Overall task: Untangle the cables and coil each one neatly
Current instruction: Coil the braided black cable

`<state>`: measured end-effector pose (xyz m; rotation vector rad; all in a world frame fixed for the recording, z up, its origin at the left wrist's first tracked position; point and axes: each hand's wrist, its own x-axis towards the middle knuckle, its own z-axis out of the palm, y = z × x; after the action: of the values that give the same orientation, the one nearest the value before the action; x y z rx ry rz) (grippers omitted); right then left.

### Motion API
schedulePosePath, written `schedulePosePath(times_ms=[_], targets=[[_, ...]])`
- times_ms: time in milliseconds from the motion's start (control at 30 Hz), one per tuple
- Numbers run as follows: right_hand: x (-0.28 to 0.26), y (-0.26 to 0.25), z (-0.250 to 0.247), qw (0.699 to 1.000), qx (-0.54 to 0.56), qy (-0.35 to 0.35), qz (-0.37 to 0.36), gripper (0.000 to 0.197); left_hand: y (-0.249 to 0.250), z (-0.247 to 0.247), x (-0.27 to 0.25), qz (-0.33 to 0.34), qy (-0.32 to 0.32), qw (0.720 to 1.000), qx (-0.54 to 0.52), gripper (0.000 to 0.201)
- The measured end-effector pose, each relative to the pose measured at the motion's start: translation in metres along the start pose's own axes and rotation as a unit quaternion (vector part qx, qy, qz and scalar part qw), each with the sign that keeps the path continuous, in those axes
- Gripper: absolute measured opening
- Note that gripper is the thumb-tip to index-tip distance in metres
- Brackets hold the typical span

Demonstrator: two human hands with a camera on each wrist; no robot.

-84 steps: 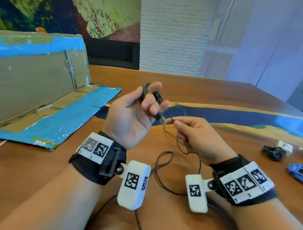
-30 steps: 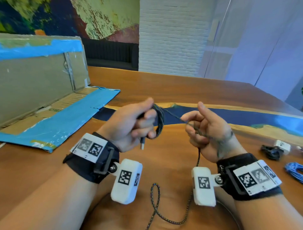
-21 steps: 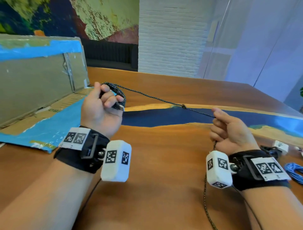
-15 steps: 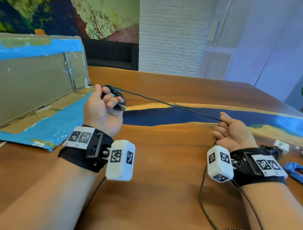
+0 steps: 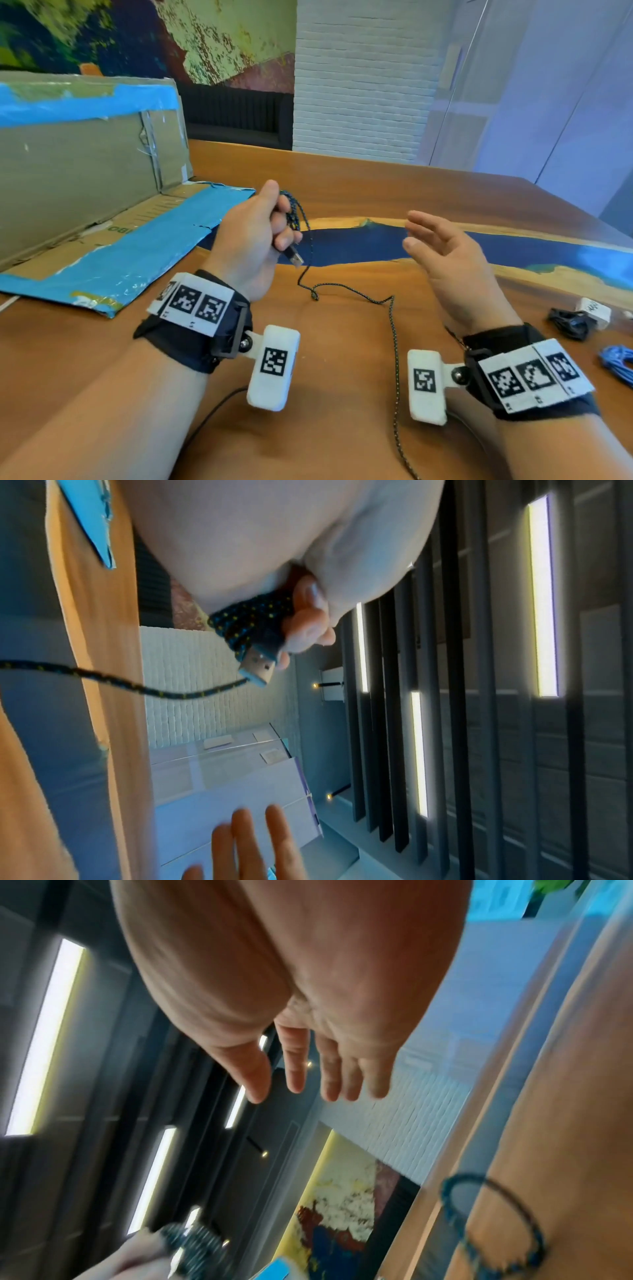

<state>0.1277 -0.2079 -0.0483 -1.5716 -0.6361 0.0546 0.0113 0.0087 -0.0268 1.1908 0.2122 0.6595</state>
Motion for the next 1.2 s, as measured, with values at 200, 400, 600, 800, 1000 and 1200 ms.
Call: schedulePosePath(times_ms=[200, 400, 600, 800, 1000, 1200], targets=[[-0.024, 0.0, 0.052, 0.969, 0.131, -0.21, 0.021, 0.048, -0.003, 0.02, -0.021, -0.087, -0.14, 0.986, -0.007, 0.041], [-0.026, 0.002, 0.053, 0.958, 0.218, -0.161, 0.095, 0.01, 0.004, 0.017, -0.019, -0.153, -0.13, 0.971, -0.132, 0.042], [-0.012, 0.013, 0.036, 0.978, 0.141, -0.086, 0.126, 0.022, 0.007, 0.011, -0.017, -0.141, -0.162, 0.944, -0.25, 0.042], [-0.028, 0.004, 0.046, 0.942, -0.015, -0.315, 0.115, 0.024, 0.0, 0.014, -0.011, 0.007, -0.065, 0.974, -0.217, 0.037], [-0.035, -0.007, 0.04, 0.912, 0.025, -0.405, 0.054, 0.014, -0.01, 0.011, -0.013, -0.011, -0.095, 0.971, 0.218, 0.025], [-0.018, -0.006, 0.013, 0.962, 0.051, -0.259, 0.069, 0.012, -0.009, 0.012, -0.025, -0.073, -0.279, 0.872, 0.395, 0.048]])
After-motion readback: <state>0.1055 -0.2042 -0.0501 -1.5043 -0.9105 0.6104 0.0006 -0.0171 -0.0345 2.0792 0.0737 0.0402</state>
